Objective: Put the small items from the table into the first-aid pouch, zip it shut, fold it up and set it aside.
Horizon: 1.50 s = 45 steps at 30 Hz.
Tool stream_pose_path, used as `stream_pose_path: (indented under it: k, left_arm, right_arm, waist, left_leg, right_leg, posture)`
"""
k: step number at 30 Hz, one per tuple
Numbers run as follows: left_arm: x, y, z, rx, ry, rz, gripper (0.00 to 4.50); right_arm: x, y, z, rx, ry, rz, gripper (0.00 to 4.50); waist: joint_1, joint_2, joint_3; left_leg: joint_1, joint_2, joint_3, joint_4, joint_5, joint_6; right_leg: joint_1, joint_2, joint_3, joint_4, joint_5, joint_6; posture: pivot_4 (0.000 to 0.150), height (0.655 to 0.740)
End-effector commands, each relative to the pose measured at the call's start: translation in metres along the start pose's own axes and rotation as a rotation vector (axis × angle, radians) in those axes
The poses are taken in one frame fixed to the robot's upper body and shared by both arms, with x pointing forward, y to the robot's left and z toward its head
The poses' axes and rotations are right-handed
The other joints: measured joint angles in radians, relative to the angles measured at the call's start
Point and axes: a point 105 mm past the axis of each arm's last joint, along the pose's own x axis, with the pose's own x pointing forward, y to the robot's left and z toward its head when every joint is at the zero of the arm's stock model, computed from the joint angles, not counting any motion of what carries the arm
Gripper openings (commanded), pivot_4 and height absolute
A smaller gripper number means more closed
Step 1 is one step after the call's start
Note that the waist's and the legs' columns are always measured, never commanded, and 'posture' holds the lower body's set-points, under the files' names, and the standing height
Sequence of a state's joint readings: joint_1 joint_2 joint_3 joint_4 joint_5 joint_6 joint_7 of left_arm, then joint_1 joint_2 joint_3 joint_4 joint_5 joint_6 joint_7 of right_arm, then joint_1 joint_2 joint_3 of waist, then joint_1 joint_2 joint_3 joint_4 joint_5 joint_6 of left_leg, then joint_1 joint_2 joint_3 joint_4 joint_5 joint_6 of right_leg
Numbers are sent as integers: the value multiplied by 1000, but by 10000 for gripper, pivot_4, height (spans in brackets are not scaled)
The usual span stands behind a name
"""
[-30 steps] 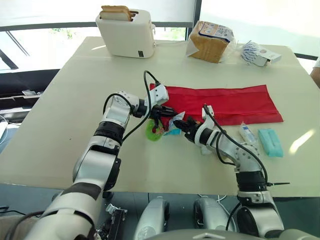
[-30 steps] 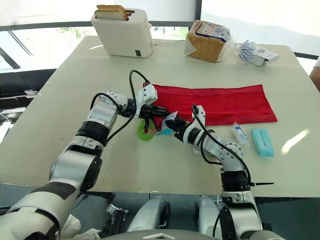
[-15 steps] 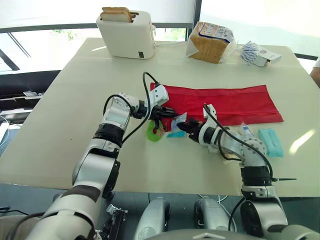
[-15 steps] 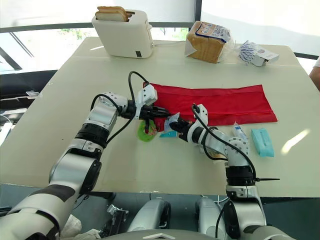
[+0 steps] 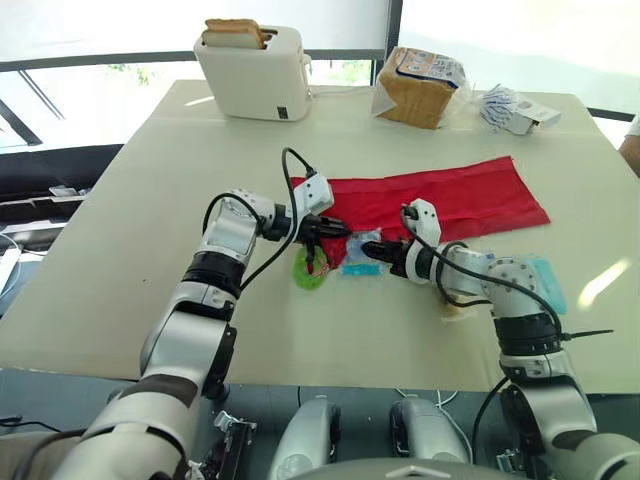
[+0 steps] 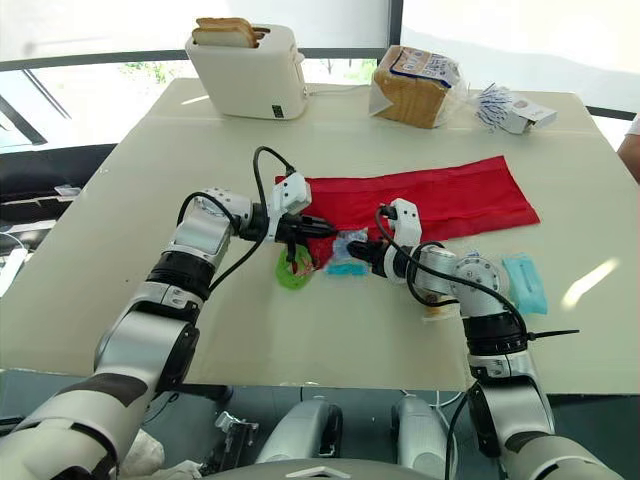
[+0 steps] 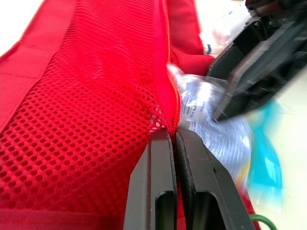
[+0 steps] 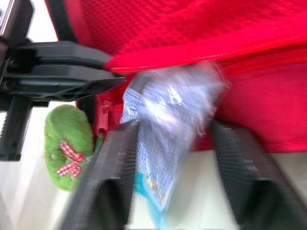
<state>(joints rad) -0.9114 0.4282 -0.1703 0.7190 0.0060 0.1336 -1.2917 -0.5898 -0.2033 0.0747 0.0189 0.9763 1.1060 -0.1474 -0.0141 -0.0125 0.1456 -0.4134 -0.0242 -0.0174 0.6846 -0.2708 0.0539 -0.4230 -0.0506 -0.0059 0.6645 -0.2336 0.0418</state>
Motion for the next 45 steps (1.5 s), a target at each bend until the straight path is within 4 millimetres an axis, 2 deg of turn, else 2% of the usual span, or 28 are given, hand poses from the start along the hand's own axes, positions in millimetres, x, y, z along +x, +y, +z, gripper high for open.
stream_pose_path:
  k: [1,5,8,11,12,19,30,38,44,45]
  left_arm:
    - [-3,0,7,30,-10,-1,0]
    - [-3,0,8,27,-14,0,0]
    - [-2,0,8,24,-18,2,0]
    - [-2,-1,8,24,-19,0,0]
    - [-2,-1,8,25,-19,-2,0]
    - [-1,-2,9,32,-32,-12,0]
    - [0,-8,10,37,-43,-43,0]
    - [2,-18,11,45,-34,-75,0]
    - [0,-12,7,49,-3,-41,0]
    - [0,-10,6,46,0,-35,0]
  right_arm:
    - [-4,-36,-18,-47,61,-166,24484]
    - [-4,-31,-19,-54,60,-133,24484]
    - [-5,-28,-22,-69,67,-126,16730]
    - [-5,-24,-25,-119,81,-118,2210]
    - [-5,-23,-24,-135,79,-120,187]
    - [1,-15,-4,-208,41,-116,187]
    - [16,0,14,-318,10,-115,187]
    - [29,7,34,-392,-97,-146,187]
    - [24,22,23,-529,-84,9,187]
    - [21,22,20,-549,-75,27,6878]
  waist:
    - [1,0,0]
    - [2,0,0]
    - [2,0,0]
    - [0,0,0]
    - [0,0,0]
    - [-2,0,0]
    - [-5,0,0]
    - [-15,0,0]
    - [-21,0,0]
    - [-20,0,0]
  left_leg:
    - [0,0,0,0,0,0]
    - [0,0,0,0,0,0]
    - [0,0,0,0,0,0]
    - [0,0,0,0,0,0]
    - [0,0,-1,0,0,0]
    - [0,0,-1,0,0,0]
    - [0,0,-1,0,1,-2]
    - [0,0,-1,0,2,-4]
    - [0,0,-2,-1,2,-4]
    - [-1,0,-2,-1,2,-4]
  right_leg:
    - [0,0,0,0,0,0]
    - [0,0,0,0,0,0]
    - [0,0,0,0,0,0]
    - [0,0,0,-1,0,0]
    - [0,0,0,-1,0,0]
    - [0,0,0,-1,0,0]
    - [0,0,0,0,0,0]
    - [0,1,0,0,0,0]
    - [-1,1,-1,0,0,0]
    - [-1,0,-1,0,0,0]
  posture:
    - [1500,7400]
    - [1500,7400]
    - [1500,7400]
    - [1500,7400]
    - [1500,7400]
    - [1500,7400]
    - [1500,7400]
    - [1500,7400]
    - [1500,7400]
    - [1500,7400]
